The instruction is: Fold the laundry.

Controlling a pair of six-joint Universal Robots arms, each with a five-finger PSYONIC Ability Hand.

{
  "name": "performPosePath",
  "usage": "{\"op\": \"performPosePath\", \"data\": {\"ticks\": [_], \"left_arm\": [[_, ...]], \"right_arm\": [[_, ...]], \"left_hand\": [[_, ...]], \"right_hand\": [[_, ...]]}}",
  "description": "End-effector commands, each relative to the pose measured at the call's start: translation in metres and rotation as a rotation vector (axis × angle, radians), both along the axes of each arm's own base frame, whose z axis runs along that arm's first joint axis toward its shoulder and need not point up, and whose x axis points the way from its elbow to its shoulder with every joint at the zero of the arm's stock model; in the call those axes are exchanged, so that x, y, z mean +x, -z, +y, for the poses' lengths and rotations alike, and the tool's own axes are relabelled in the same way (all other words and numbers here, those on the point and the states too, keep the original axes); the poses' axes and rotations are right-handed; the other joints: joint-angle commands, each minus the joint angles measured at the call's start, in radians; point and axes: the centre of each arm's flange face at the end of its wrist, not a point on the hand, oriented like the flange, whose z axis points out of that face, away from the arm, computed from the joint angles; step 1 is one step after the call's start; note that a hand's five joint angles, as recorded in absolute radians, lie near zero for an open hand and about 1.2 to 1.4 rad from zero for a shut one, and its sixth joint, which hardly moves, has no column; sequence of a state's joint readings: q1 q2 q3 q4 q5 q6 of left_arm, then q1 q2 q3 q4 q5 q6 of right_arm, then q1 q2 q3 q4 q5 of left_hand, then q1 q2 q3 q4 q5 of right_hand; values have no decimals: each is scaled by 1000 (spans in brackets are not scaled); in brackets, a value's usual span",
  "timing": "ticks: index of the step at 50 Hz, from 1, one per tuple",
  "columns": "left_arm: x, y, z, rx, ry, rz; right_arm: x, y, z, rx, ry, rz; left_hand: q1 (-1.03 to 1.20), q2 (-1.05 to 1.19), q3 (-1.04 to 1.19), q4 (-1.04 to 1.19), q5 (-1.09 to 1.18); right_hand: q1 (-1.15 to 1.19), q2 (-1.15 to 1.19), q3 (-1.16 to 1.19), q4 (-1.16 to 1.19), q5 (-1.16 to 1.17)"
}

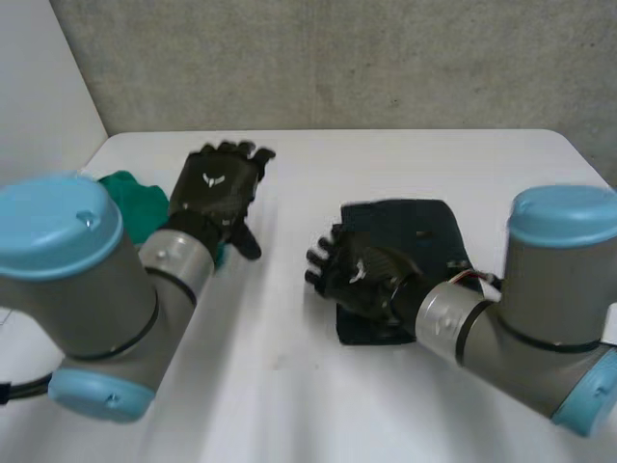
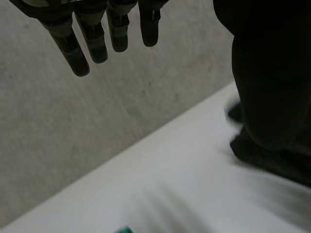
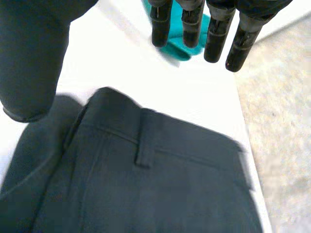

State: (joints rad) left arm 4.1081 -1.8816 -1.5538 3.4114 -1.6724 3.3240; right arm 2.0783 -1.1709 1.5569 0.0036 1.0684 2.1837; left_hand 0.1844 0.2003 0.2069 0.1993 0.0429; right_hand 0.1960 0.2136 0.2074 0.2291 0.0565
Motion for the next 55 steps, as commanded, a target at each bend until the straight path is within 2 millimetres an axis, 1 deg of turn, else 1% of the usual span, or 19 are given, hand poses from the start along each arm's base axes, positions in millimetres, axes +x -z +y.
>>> {"op": "performPosePath", "data": {"ticks": [1,4,5,7,8,10,12,15,17,20,23,25,29,33,37,41,47,51,55], "left_arm": [[-27,-23,-24,-102,59,70],[-39,-25,-28,-133,120,93],[-48,-24,-26,-148,177,102],[-61,-22,-21,-158,246,107],[-68,-19,-17,-156,280,107],[-86,-11,-9,-147,368,113],[-95,-6,-8,-138,400,116],[-110,11,-8,-100,432,128],[-121,23,-10,-63,448,134],[-131,43,-11,7,460,110],[-136,56,-13,49,462,86],[-139,68,-15,88,458,63],[-137,84,-18,146,429,25],[-133,102,-19,199,410,-10],[-129,121,-16,261,401,-56],[-126,135,-14,296,392,-101],[-123,132,-17,275,359,-117],[-124,114,-19,241,353,-98],[-121,89,-19,207,355,-76]], "right_arm": [[-43,-71,-43,270,295,-452],[-55,-83,-56,324,369,-556],[-66,-87,-66,343,418,-599],[-79,-90,-75,337,474,-626],[-93,-95,-82,310,537,-641],[-101,-95,-87,301,586,-643],[-109,-89,-93,300,648,-638],[-110,-80,-98,317,683,-619],[-110,-64,-104,350,705,-586],[-110,-50,-112,376,724,-555],[-109,-39,-116,401,737,-535],[-109,-23,-120,441,749,-513],[-104,6,-127,505,762,-472],[-95,25,-129,535,750,-438],[-89,38,-129,519,725,-381],[-91,49,-129,495,739,-323],[-91,54,-129,445,750,-264],[-91,48,-131,400,746,-252],[-91,31,-133,360,740,-283]], "left_hand": [[-3,-19,-26,-18,-36],[9,-7,-14,-6,-25],[11,-4,-11,-3,-22],[11,-4,-11,-3,-22],[11,-4,-11,-3,-22],[32,16,9,17,-1],[41,25,18,26,8],[61,45,39,46,28],[64,48,42,49,31],[64,48,42,49,31],[64,48,42,49,31],[64,48,42,49,31],[67,51,45,52,34],[79,63,56,64,46],[85,69,62,70,52],[99,84,77,85,66],[100,84,77,85,67],[97,81,74,82,64],[88,72,65,73,55]], "right_hand": [[-21,-39,-33,-55,-56],[-21,-39,-33,-55,-56],[-21,-39,-33,-55,-56],[-21,-39,-33,-55,-56],[-21,-39,-33,-55,-56],[-21,-39,-33,-55,-56],[-21,-39,-33,-55,-56],[-21,-39,-33,-55,-56],[-21,-39,-33,-55,-56],[-21,-39,-33,-55,-56],[-21,-39,-33,-55,-56],[-21,-39,-33,-55,-56],[-21,-39,-33,-55,-56],[-21,-39,-33,-55,-56],[-21,-39,-33,-55,-56],[-21,-39,-33,-55,-56],[-21,-39,-33,-55,-56],[-21,-39,-33,-55,-56],[-21,-39,-33,-55,-56]]}}
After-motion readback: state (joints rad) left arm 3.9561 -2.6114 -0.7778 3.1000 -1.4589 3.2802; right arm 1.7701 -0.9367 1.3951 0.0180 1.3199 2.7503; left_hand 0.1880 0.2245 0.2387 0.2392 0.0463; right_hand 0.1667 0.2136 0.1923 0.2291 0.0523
